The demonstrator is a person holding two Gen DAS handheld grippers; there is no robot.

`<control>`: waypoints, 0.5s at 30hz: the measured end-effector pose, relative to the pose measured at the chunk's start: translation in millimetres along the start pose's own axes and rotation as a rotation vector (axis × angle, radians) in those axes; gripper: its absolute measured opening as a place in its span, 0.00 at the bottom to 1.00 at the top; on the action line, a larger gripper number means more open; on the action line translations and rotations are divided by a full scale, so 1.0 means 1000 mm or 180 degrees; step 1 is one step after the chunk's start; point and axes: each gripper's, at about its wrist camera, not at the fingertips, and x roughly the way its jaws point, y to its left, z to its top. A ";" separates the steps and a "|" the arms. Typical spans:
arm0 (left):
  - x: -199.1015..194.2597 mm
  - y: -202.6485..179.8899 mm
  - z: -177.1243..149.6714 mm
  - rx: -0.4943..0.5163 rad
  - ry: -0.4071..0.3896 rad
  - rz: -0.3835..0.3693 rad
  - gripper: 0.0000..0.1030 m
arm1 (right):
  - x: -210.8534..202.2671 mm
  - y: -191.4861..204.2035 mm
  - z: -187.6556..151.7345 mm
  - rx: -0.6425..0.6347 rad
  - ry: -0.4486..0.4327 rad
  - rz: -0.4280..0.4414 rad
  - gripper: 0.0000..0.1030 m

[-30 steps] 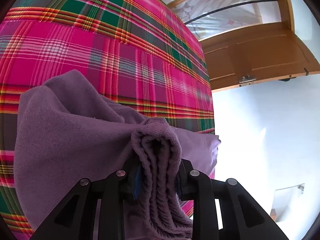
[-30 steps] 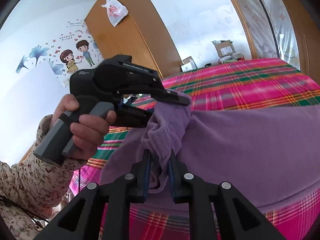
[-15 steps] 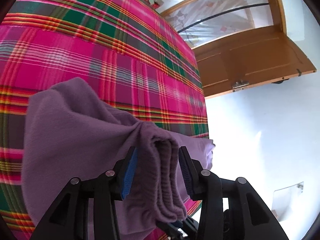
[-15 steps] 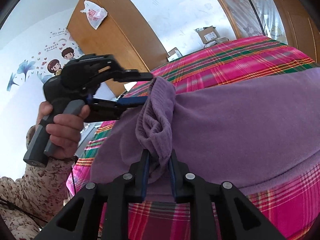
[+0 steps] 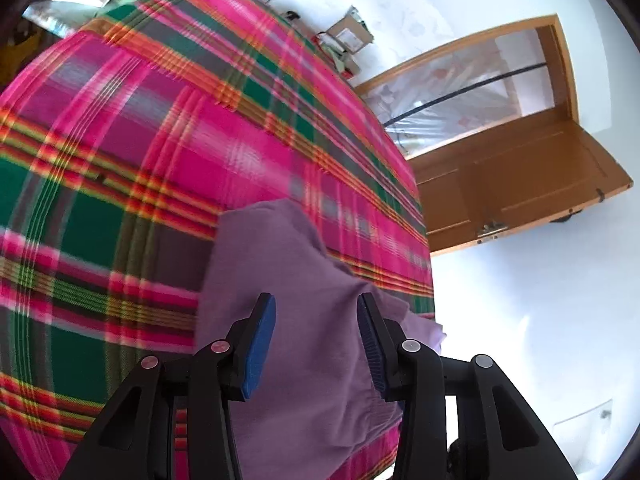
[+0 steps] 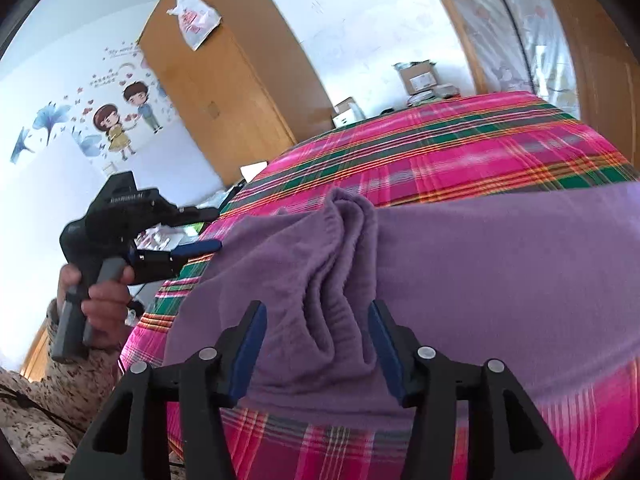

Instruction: Fold clothes

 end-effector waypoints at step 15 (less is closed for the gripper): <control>0.002 0.021 0.008 -0.0060 -0.0037 0.0108 0.43 | 0.064 -0.023 0.036 0.0504 0.0540 0.0256 0.45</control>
